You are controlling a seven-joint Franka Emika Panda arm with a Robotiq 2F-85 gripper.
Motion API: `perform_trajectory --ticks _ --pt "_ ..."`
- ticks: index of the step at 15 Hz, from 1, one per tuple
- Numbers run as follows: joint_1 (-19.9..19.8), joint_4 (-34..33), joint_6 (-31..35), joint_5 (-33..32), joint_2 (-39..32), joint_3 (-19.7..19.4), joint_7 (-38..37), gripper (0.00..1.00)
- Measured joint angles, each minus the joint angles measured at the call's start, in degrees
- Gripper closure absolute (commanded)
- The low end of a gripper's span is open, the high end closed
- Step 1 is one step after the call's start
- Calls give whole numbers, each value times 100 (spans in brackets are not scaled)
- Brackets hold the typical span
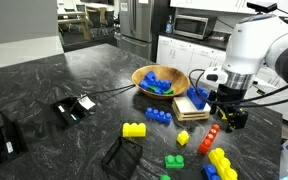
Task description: Move the red block backwards
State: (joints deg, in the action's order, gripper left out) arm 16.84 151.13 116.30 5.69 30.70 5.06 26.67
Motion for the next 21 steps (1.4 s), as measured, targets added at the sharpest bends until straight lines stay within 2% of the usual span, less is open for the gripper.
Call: perform_trajectory --ticks 6,8,15,21 --pt "416 73 341 20 -383 -132 1653 0" --pt "452 100 341 21 -406 -164 1958 0" --pt "454 104 417 22 -410 -169 1991 0" --pt "422 318 1306 21 -701 -164 1712 0"
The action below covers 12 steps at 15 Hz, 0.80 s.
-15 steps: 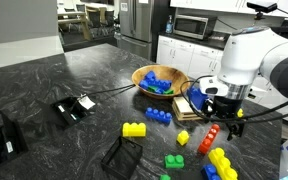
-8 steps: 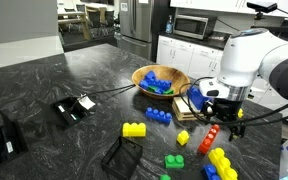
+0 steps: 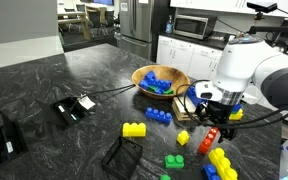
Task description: Move the red block backwards
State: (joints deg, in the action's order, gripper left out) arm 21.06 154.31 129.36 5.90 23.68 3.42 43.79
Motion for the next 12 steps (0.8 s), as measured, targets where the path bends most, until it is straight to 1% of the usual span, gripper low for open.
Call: perform_trajectory --ticks 2,8,9,10,11,12 --pt "1 137 147 4 -86 0 -25 0" --pt "5 367 252 54 -172 14 -32 0" --pt "5 399 294 78 -175 14 -32 3" --pt "5 430 359 110 -176 14 -32 26" --pt "5 456 426 132 -176 14 -36 27" --pt "5 464 508 139 -181 15 -52 30"
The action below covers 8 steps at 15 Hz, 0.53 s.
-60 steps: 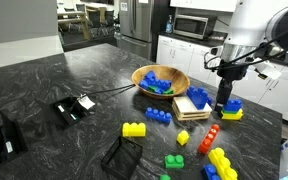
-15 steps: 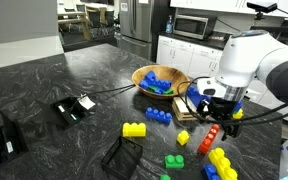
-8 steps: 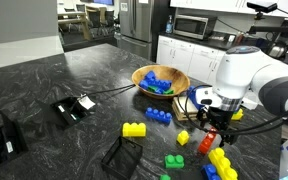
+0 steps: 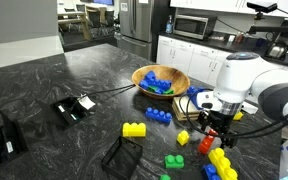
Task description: Move the red block backwards
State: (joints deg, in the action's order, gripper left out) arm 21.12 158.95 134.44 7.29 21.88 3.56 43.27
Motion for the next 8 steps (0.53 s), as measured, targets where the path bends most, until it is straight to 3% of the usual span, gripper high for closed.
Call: perform_trajectory --ticks 8 --pt "-1 0 346 40 -11 -7 -136 87"
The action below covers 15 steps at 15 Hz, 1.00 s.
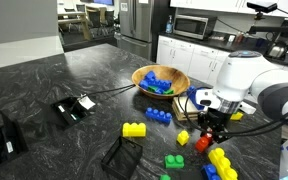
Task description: Move the red block backwards
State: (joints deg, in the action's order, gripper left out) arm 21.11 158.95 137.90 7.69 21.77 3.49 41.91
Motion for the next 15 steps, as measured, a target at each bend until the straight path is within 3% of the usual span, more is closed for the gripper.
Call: perform_trajectory --ticks 5,15 --pt "-11 -9 -10 0 48 -21 -111 90" --pt "-248 -179 -1269 -306 1178 25 -2136 90"
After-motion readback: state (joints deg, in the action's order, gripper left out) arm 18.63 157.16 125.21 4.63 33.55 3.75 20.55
